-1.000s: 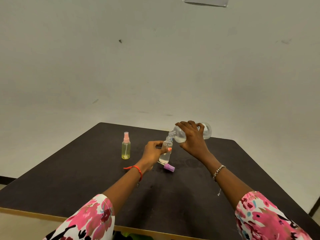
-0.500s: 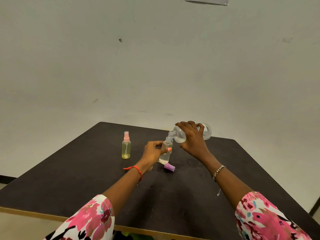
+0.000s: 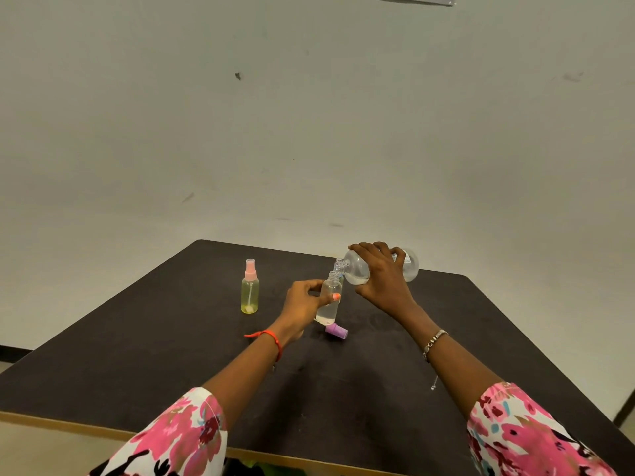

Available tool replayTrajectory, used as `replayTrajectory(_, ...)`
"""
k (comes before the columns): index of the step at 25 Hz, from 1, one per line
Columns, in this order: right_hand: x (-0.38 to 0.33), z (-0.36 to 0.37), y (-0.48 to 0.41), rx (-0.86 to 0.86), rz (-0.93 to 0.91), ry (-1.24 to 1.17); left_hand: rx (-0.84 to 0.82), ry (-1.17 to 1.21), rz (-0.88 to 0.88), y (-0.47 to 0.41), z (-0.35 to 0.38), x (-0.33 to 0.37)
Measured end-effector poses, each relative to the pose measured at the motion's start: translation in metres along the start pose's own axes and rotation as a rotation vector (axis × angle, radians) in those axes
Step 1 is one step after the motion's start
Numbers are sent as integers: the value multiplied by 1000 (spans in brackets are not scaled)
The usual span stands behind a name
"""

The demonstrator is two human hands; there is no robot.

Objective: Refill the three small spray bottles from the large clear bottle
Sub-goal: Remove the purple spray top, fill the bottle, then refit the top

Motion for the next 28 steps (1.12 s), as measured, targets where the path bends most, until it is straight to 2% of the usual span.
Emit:
replayTrajectory(4, -4, -1, 2, 0, 99, -150, 0, 19, -15, -2, 0, -3)
replayTrajectory(8, 9, 11, 1, -28, 265, -351, 2, 15, -30, -6, -1, -7)
replayTrajectory(13, 31, 14, 5, 16, 516, -536, 8, 18, -47, -9, -2, -11)
replayTrajectory(20, 52, 27, 18, 36, 738, -618, 17, 39, -63, -12, -2, -19)
replayTrajectory(23, 55, 27, 19, 49, 786, -637, 19, 49, -73, -14, -3, -20)
replayTrajectory(27, 58, 28, 14, -44, 820, -659, 22, 42, -76, -15, -4, -19)
replayTrajectory(28, 57, 28, 13, -12, 820, -644, 24, 41, -72, -15, -4, -18)
Point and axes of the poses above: each hand's wrist, its own y-axis away from the middle knuckle, its own z-axis out of the palm, x = y × z, the point moved 1 cm from there along -y, towards the middle knuckle, and after that the axes turned 6 degrees about z, right-handed, at the moved point
